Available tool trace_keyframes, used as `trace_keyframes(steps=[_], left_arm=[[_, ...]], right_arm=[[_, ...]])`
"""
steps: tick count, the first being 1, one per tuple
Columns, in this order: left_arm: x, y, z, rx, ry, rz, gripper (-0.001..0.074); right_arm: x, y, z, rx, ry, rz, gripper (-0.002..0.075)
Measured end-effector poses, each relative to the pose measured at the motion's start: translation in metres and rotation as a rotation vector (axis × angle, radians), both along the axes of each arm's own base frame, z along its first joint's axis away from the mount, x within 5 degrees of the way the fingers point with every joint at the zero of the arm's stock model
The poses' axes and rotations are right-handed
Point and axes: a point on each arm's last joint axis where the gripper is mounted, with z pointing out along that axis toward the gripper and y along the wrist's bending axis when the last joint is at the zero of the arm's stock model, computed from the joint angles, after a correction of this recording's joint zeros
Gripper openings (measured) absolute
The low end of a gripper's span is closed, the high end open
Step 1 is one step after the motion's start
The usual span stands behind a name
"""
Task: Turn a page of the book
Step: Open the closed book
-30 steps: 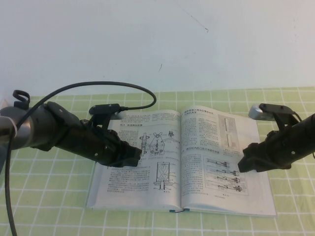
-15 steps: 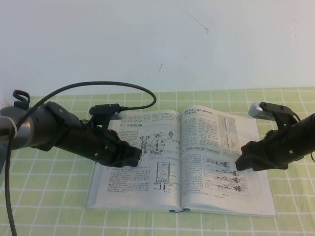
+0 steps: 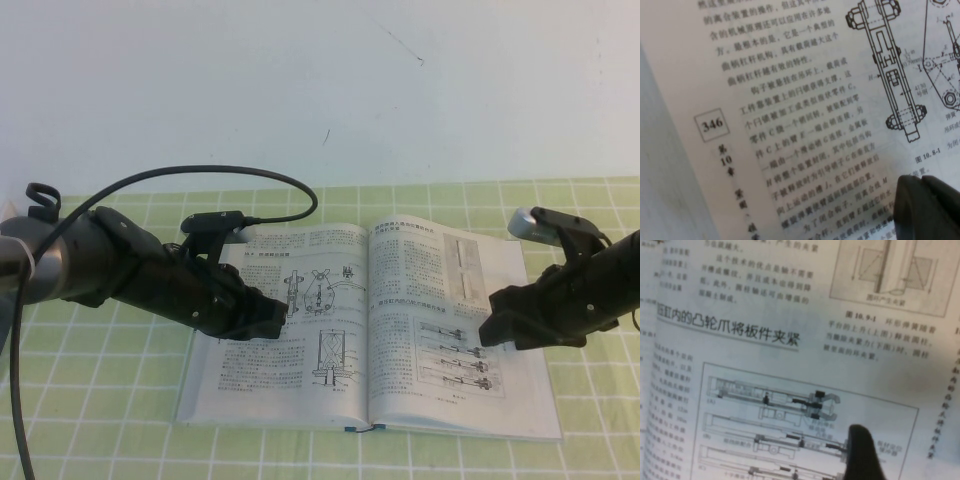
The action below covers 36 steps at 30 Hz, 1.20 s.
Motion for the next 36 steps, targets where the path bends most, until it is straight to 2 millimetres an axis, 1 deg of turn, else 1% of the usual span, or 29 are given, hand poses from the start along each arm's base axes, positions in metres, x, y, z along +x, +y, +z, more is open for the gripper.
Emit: trace_keyframes(steps=[7,12,18,24,26,29,32,36], left_arm=[[0.000,0.000,0.000,0.000,0.000,0.000,-0.0004],[0.000,0.000,0.000,0.002,-0.002,-0.003,-0.0004],[0.000,0.000,0.000,0.003,-0.006,-0.010,-0.0004],[0.000,0.000,0.000,0.003,-0.006,-0.010,-0.0004],[0.000,0.000,0.000,0.003,-0.006,-0.010,-0.0004],[0.000,0.000,0.000,0.003,-0.007,-0.011,-0.0004],[0.000,0.000,0.000,0.005,-0.011,-0.016,-0.0004],[0.000,0.000,0.000,0.006,-0.014,-0.021,-0.0004]], right_arm=[[0.001,0.001,-0.002,0.022,0.018,-0.015,0.0406],[0.004,0.000,-0.005,0.080,0.043,-0.043,0.0406],[0.005,0.011,-0.007,0.193,0.052,-0.051,0.0405],[0.005,0.013,-0.008,0.206,0.051,-0.048,0.0404],[0.005,0.013,-0.007,0.208,0.044,-0.030,0.0390],[0.007,0.017,-0.001,0.230,0.027,0.036,0.0338],[0.007,0.021,0.015,0.253,-0.016,0.100,0.0258],[0.000,0.019,0.053,0.221,-0.123,0.176,0.0127]])
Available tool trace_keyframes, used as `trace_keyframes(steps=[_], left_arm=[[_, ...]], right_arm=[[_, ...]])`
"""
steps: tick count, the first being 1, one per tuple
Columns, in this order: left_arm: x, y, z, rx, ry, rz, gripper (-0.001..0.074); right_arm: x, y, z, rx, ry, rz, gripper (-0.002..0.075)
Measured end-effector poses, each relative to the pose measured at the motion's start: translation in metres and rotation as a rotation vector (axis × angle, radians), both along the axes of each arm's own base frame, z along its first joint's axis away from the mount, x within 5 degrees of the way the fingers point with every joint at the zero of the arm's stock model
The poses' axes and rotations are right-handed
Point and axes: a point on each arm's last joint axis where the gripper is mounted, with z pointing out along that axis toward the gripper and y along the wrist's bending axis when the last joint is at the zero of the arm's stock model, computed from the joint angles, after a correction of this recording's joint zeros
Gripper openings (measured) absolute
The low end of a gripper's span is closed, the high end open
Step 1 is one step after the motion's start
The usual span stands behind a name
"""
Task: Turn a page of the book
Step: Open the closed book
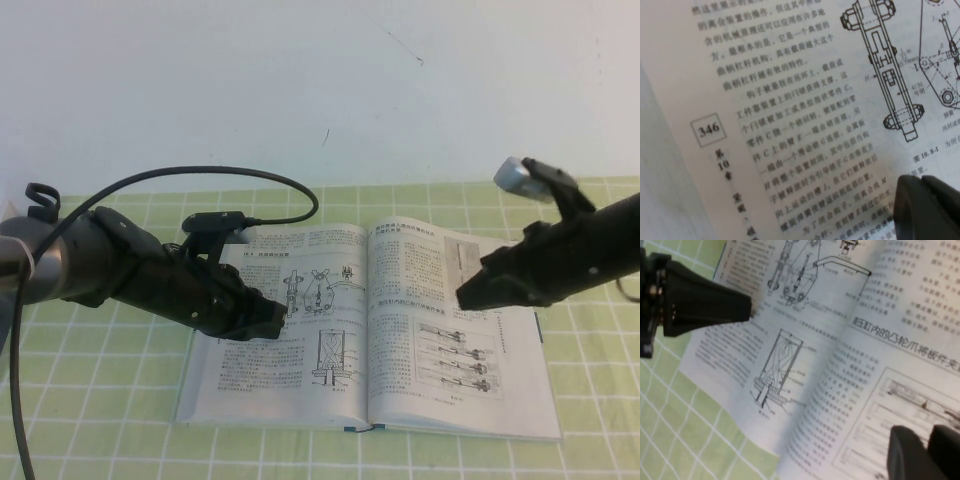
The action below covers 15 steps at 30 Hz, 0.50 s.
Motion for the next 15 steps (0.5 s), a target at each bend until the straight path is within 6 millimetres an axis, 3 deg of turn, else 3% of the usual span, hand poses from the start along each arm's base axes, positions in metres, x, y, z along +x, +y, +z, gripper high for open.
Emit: trace_keyframes(steps=[5,8,12,15], left_arm=[[0.000,0.000,0.000,0.000,0.000,0.000,-0.0004],[0.000,0.000,0.000,0.001,-0.001,-0.002,-0.0004],[0.000,0.000,0.000,0.001,-0.003,-0.004,-0.0004],[0.000,0.000,0.000,0.002,-0.003,-0.005,-0.0004]], right_arm=[[-0.029,-0.017,0.027,-0.186,-0.057,0.032,0.0018],[-0.047,-0.029,0.016,-0.299,-0.032,-0.001,0.0004],[-0.047,-0.033,-0.003,-0.339,-0.005,-0.037,0.0013],[-0.041,-0.031,-0.020,-0.331,0.038,-0.033,0.0122]])
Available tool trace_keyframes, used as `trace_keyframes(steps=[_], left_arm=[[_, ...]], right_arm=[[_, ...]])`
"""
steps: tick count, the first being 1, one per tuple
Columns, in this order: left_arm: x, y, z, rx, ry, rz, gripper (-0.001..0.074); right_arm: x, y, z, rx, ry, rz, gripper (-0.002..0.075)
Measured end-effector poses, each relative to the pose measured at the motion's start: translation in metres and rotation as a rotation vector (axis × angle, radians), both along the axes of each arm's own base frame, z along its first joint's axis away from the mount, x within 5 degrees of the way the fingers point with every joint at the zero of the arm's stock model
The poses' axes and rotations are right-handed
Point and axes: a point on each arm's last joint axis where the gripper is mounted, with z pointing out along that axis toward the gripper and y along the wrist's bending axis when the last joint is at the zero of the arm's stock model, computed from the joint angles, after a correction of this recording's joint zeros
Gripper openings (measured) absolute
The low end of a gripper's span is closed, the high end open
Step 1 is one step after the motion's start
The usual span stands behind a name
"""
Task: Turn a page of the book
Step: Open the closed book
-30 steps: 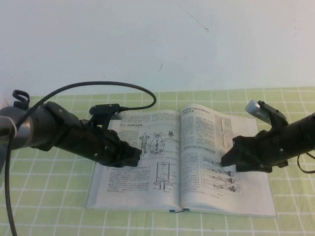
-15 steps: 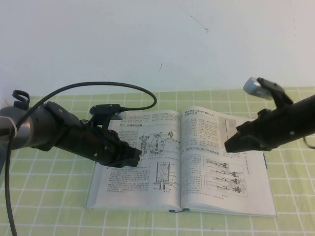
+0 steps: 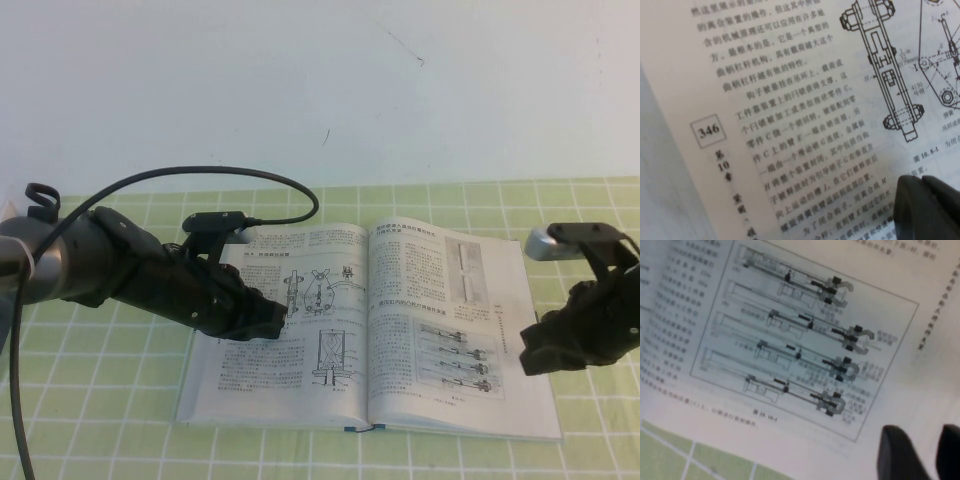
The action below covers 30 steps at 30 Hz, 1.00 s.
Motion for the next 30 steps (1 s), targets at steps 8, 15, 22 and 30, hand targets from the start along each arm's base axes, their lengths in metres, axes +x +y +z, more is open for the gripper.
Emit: trace_keyframes(steps=[8,15,22,30], left_arm=[[0.000,0.000,0.000,-0.003,0.002,0.002,-0.0004],[0.000,0.000,0.000,-0.004,0.002,0.001,-0.0004],[0.000,0.000,0.000,-0.004,0.002,0.001,-0.0004],[0.000,0.000,0.000,-0.004,0.004,0.003,-0.0004]], right_arm=[[0.022,0.009,-0.028,0.083,0.077,-0.091,0.0426],[0.033,0.012,-0.031,0.101,0.078,-0.100,0.0389],[0.032,0.011,-0.030,0.086,0.093,-0.099,0.0346],[0.030,0.011,-0.031,0.080,0.119,-0.093,0.0335]])
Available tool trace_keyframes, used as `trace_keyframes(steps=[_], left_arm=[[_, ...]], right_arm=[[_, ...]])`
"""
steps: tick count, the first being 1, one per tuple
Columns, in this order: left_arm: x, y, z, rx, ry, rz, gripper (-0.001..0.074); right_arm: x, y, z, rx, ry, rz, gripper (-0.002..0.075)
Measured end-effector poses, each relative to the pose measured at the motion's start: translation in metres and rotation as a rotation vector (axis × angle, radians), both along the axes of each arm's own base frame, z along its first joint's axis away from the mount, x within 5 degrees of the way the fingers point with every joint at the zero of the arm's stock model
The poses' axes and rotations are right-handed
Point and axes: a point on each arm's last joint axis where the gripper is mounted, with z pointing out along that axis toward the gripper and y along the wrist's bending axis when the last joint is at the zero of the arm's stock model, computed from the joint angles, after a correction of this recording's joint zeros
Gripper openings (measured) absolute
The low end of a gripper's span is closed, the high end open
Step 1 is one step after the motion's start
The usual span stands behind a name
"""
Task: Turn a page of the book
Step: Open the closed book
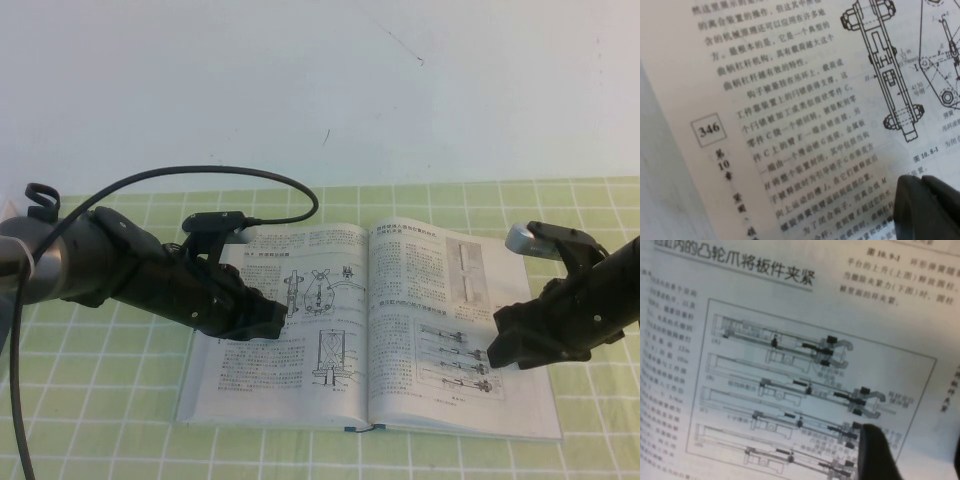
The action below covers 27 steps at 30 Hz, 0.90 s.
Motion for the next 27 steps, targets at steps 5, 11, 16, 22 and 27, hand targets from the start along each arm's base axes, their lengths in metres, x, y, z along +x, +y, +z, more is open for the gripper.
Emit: trace_keyframes(steps=[5,11,16,22,27], left_arm=[[0.000,0.000,0.000,0.000,0.000,0.000,-0.0004],[0.000,0.000,0.000,0.000,0.000,0.000,-0.0004],[0.000,0.000,0.000,0.000,0.000,0.000,-0.0004],[0.000,0.000,0.000,0.000,0.000,0.000,-0.0004],[0.000,0.000,0.000,0.000,0.000,0.000,-0.0004]], right_arm=[[-0.001,0.000,0.001,0.001,0.007,0.006,0.0335],[-0.002,-0.002,0.001,-0.028,0.012,0.008,0.0251],[0.001,-0.005,0.001,-0.039,0.002,-0.029,0.0097],[0.003,-0.008,0.001,-0.053,-0.008,-0.058,0.0007],[0.002,-0.011,0.000,-0.080,0.001,-0.068,-0.0001]])
